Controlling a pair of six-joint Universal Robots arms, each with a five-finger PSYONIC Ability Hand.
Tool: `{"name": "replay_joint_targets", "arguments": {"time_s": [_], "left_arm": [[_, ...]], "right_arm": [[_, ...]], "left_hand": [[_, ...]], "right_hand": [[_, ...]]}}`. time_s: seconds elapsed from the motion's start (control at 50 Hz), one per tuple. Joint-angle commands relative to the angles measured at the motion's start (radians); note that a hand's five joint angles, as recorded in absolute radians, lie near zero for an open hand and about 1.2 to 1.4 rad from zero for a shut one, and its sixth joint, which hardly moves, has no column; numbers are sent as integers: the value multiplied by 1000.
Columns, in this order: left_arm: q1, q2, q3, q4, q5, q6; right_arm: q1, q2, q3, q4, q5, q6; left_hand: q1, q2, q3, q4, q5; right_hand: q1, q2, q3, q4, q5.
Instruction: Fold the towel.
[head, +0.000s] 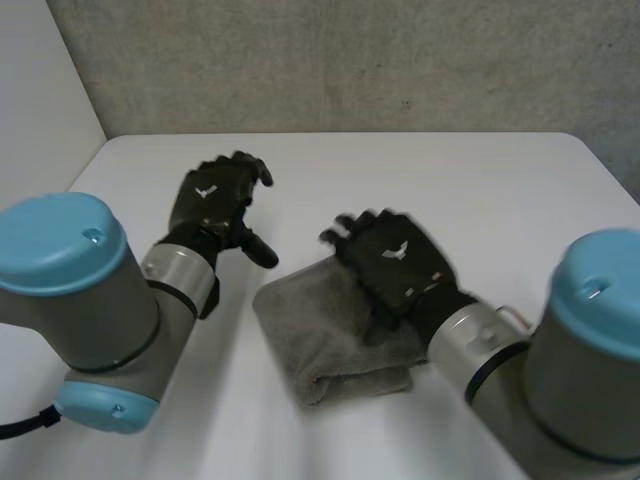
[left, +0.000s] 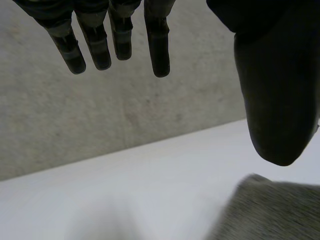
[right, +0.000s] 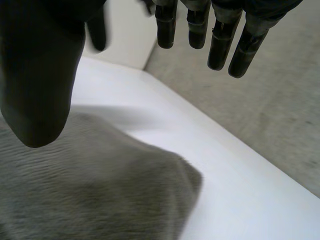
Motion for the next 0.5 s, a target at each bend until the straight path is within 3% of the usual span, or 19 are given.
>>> {"name": "replay_joint_targets", "arguments": {"time_s": [0.02,0.32,0.5], "left_arm": [[-62,-33,-25,-70,-1,-37],[-95,-194,-27,-128,-8,-68],[-92,-211,-11,-131,-8,-66]], "right_arm": [[-126,5,7,0,-72,38],[-162,357,-56,-2,-103,21],[-163,328,-60,0,-137,15]], "left_hand": [[-72,-60,-66,-68,-42],[-72,-60,-66,-68,-42],[-78,-65,-72,-74,-48]], "right_hand": [[-63,-74,-73,-85,-58],[-63,-74,-73,-85,-58],[-63,-74,-73,-85,-58]]}}
